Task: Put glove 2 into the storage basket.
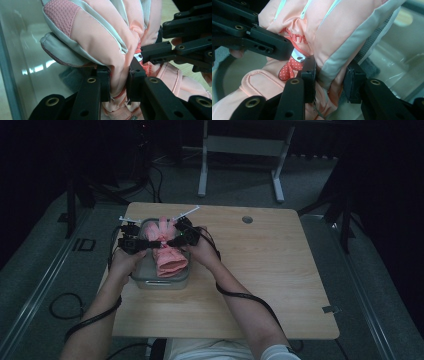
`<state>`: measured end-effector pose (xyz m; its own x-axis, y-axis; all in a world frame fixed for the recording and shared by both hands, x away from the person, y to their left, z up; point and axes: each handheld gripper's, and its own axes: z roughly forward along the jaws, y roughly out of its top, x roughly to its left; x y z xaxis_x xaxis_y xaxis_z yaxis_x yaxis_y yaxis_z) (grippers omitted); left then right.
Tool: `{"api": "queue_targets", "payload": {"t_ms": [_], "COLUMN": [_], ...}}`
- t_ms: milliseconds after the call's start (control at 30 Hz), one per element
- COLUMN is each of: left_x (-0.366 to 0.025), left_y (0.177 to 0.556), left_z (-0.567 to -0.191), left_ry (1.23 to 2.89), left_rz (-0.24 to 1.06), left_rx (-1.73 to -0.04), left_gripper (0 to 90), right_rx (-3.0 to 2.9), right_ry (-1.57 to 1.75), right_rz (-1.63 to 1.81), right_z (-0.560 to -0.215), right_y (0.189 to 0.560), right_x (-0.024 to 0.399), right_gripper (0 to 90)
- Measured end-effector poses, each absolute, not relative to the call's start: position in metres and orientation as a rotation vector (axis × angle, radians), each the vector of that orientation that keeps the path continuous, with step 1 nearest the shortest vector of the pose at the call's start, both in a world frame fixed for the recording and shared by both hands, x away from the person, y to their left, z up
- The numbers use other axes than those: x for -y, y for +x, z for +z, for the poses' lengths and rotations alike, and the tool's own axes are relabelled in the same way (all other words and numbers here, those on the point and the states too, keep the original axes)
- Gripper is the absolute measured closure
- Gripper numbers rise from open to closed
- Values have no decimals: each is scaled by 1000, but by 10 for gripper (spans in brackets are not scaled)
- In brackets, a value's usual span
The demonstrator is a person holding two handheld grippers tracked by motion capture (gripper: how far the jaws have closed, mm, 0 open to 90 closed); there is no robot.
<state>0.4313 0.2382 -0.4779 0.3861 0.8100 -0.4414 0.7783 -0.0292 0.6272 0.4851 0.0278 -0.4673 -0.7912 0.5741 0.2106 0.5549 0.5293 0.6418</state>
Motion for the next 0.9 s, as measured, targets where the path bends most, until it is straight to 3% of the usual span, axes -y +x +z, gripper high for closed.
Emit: {"api": "queue_targets", "payload": {"t_ms": [333,667,900], "left_x": [-235,-222,-223], "left_y": [439,444,448], "left_z": [-487,-483,-483], "left_ry": [1844,1984,2000], "left_rz": [53,232,261], "left_rx": [-1462,-1504,-1542], "left_gripper": [730,530,448], "right_rx": [-2746,-2724,-2705], "right_ry": [1057,1067,1093], "right_rz": [1087,1016,996], "right_z": [-483,-485,-485], "right_y": [491,497,500], "right_x": [-32,-38,-42], "right_gripper": [635,541,508]}}
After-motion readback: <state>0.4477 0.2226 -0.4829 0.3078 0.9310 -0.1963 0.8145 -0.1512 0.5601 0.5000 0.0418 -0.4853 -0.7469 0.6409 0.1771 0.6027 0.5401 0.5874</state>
